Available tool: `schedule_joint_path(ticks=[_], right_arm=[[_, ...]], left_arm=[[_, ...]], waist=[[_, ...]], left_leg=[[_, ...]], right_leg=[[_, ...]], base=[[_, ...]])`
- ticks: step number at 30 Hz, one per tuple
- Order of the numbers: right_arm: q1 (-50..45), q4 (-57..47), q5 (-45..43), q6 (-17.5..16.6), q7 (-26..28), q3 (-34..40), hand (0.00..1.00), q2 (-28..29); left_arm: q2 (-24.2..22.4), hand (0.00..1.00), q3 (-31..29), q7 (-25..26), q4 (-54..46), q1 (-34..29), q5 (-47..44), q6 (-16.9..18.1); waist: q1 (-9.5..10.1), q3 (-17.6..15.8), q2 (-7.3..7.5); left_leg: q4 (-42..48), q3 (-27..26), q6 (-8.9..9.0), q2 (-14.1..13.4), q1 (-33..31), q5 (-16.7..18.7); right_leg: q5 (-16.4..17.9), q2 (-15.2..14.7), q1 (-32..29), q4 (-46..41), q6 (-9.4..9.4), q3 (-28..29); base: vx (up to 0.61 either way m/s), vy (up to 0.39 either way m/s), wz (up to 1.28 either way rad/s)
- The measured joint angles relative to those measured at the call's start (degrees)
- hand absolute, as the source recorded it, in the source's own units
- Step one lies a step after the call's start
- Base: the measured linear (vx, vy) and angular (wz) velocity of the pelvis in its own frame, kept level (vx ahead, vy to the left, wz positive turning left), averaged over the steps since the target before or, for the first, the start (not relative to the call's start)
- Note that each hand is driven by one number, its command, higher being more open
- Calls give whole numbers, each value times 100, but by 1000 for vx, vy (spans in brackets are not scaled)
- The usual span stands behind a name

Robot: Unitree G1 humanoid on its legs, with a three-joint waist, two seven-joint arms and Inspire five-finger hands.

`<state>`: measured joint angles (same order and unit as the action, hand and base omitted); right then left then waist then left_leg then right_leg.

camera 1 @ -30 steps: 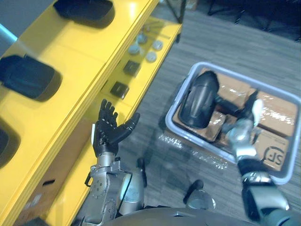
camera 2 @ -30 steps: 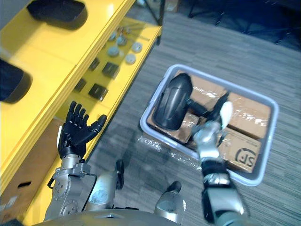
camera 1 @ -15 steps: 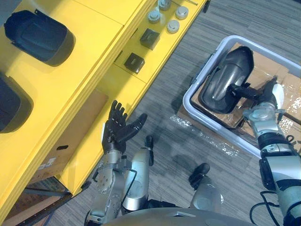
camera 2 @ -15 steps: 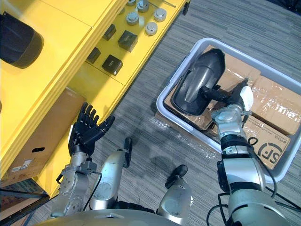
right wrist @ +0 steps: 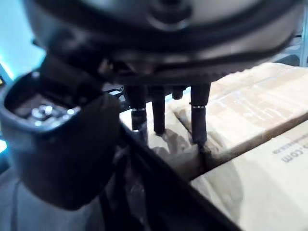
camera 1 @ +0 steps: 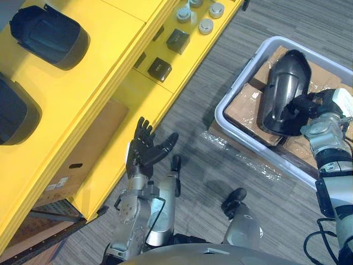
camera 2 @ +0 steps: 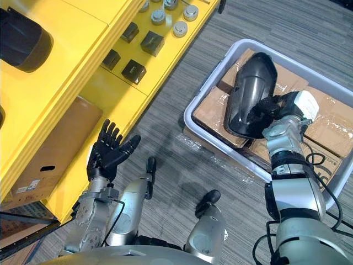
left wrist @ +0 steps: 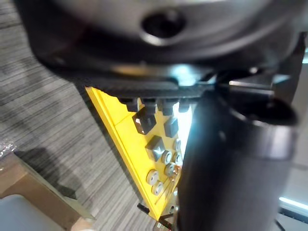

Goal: Walk over and take three plastic housings, then place them on the shelf

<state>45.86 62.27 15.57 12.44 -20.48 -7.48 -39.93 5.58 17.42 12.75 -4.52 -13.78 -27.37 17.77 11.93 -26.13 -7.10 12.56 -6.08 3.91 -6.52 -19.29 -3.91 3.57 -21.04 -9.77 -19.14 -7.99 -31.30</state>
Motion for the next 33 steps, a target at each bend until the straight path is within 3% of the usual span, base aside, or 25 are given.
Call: schedule_joint_path(ticks=[6, 12, 17, 19, 23, 25, 28, 33], right_arm=[[-135, -268, 412, 313, -7, 34, 0, 188], [-727, -1019, 432, 330, 61, 260, 0, 423], [-1459, -2068, 685, 351, 241, 459, 0, 919], [-1648, -2331, 886, 353, 378, 457, 0, 1117], [-1973, -2795, 1427, 343, 762, 393, 0, 1465], [-2045, -2882, 1641, 302, 876, 340, 0, 1560], [-2058, -2963, 2021, 59, 1003, 221, 0, 1575], [-1978, -2981, 2249, -230, 1114, -24, 0, 1299]], left_arm=[[3, 100, -50, -27, -150, -58, -38, -1], [9, 100, -242, -187, -818, -263, -134, -1], [32, 100, -429, -772, -1213, -177, -127, -107], [74, 100, -423, -975, -1215, -133, -139, -336], [363, 100, -195, -1523, -811, 625, -665, -1500], [407, 100, -133, -1589, -386, 1024, -682, -1912], [462, 100, -145, -1587, 214, 1491, -677, -2403], [616, 100, -146, -1575, 1376, 2467, -1178, -3077]], waist=[[-30, -5, 7], [-142, -54, 87], [-333, 27, 180], [-422, 149, 224], [-625, 423, 310], [-718, 579, 389], [-894, 859, 473], [-1056, 1002, 493]], left_leg=[[-415, -62, 27, 29, 381, -191], [-818, -162, 55, 31, 833, -341], [-1431, -354, 123, -19, 1490, -509], [-1598, -450, 133, -31, 1606, -555], [-1726, -809, 146, -106, 1958, -558], [-1727, -966, 163, -122, 2098, -542], [-1728, -1135, 245, -211, 2228, -478], [-1734, -1271, 294, -370, 2277, -442]], right_leg=[[33, -2, 190, 13, 8, -5], [42, 24, 443, 71, 11, 16], [5, 186, 815, 371, -37, 84], [-30, 234, 836, 469, -61, 144], [-276, 379, 1088, 929, -88, 398], [-337, 438, 1219, 1115, -83, 504], [-431, 590, 1293, 1330, -50, 664], [-538, 788, 1241, 1447, 39, 807]], base=[[0, 0, 0], [13, -26, -5], [29, -33, -14], [48, -29, -24], [83, -30, -35], [30, -31, -31], [8, -30, -34], [-67, -30, -22]])
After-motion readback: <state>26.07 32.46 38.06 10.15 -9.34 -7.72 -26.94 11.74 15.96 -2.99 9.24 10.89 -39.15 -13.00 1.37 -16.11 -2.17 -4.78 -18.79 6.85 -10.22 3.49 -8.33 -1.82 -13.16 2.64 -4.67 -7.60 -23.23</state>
